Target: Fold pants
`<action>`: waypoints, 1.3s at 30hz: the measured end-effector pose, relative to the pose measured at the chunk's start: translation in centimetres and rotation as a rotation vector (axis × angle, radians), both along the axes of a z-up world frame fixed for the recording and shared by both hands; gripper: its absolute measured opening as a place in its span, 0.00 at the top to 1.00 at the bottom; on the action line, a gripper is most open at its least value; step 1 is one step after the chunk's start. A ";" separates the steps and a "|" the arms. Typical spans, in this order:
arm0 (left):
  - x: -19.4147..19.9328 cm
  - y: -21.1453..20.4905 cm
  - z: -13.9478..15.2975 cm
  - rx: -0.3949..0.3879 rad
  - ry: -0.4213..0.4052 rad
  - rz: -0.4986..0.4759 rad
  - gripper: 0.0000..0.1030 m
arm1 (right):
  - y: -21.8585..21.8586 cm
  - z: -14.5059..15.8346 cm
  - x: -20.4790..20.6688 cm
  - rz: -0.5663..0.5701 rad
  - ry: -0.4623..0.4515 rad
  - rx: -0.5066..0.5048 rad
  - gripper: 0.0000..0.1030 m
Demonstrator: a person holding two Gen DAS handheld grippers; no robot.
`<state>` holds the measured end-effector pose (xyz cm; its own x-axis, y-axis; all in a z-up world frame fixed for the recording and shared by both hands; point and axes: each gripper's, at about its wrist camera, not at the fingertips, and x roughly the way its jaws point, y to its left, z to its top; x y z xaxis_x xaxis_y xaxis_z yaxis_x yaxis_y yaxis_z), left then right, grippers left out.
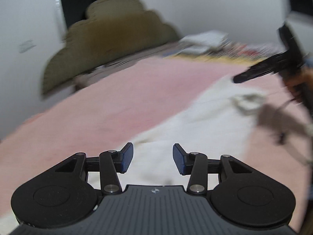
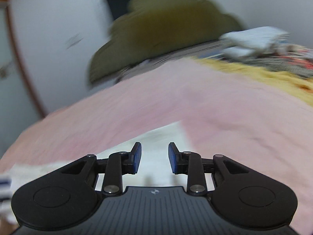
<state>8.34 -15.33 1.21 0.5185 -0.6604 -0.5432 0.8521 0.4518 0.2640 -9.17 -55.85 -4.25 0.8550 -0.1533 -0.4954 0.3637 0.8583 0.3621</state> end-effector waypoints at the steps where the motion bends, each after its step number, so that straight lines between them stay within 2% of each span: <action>1: 1.3 -0.2 0.1 0.033 -0.005 0.006 0.51 | 0.5 -0.1 1.9 0.070 0.029 0.008 0.71; 3: 3.3 -0.5 0.2 0.072 -0.011 -0.028 0.51 | 2.0 -0.2 5.1 0.182 0.076 -0.020 0.71; 5: 5.1 -1.2 0.0 0.114 -0.017 -0.109 0.51 | 3.6 0.0 7.9 0.286 0.117 -0.068 0.71; 8: 7.5 -2.7 -1.3 0.174 -0.005 -0.239 0.49 | 5.7 0.6 10.6 0.377 0.137 -0.137 0.71; 12: 9.7 -4.9 -3.8 0.279 -0.004 -0.247 0.49 | 7.9 0.9 12.1 0.467 0.138 -0.160 0.71; 14: 10.2 -5.7 -4.9 0.329 -0.008 -0.264 0.51 | 8.3 0.5 12.1 0.487 0.146 -0.163 0.61; 15: 10.3 -5.9 -5.3 0.347 -0.009 -0.277 0.51 | 8.6 0.2 11.9 0.495 0.150 -0.160 0.48; 16: 10.3 -6.1 -5.6 0.360 -0.018 -0.285 0.51 | 8.7 -0.1 11.7 0.504 0.154 -0.159 0.41; 18: 10.3 -6.2 -5.7 0.360 -0.038 -0.296 0.51 | 8.8 -0.9 11.3 0.519 0.171 -0.168 0.41; 19: 10.3 -6.2 -5.5 0.353 -0.044 -0.288 0.60 | 8.9 -1.2 11.1 0.522 0.179 -0.171 0.41; 20: 10.2 -6.2 -5.3 0.343 -0.047 -0.276 0.76 | 9.0 -1.4 10.9 0.525 0.183 -0.172 0.41; 22: 9.8 -6.0 -5.3 0.337 -0.070 -0.247 0.97 | 9.1 -1.7 10.4 0.531 0.183 -0.169 0.39; 23: 9.5 -6.1 -5.4 0.344 -0.074 -0.246 0.99 | 9.2 -1.8 10.1 0.535 0.179 -0.167 0.38; 25: 8.7 -6.1 -5.7 0.354 -0.105 -0.244 0.99 | 9.1 -2.0 9.6 0.545 0.166 -0.163 0.29; 29: 8.5 -6.1 -5.0 0.288 -0.138 -0.166 0.99 | 9.5 -2.1 9.0 0.530 0.160 -0.175 0.26; 32: 9.4 -6.4 -4.3 0.237 -0.112 -0.091 0.97 | 9.6 -2.0 8.5 0.506 0.151 -0.165 0.25; 33: 9.5 -6.7 -4.6 0.244 -0.108 -0.080 0.97 | 9.6 -2.0 8.4 0.493 0.153 -0.163 0.24; 36: 8.5 -7.6 -5.8 0.284 -0.167 -0.060 0.96 | 8.8 -1.6 8.1 0.448 0.131 -0.138 0.24; 37: 8.1 -7.8 -6.1 0.297 -0.177 -0.054 0.94 | 8.3 -1.3 8.0 0.427 0.116 -0.126 0.24; 38: 7.8 -7.9 -6.2 0.310 -0.186 -0.052 0.83 | 7.8 -1.0 8.0 0.406 0.102 -0.119 0.24; 39: 7.3 -7.9 -6.3 0.311 -0.207 -0.050 0.83 | 7.2 -0.9 8.0 0.387 0.091 -0.114 0.24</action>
<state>15.60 -23.23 -5.04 0.6095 -0.5077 -0.6088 0.7854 0.2826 0.5507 -1.18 -48.65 -5.16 0.8137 0.1125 -0.5703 0.0325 0.9707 0.2379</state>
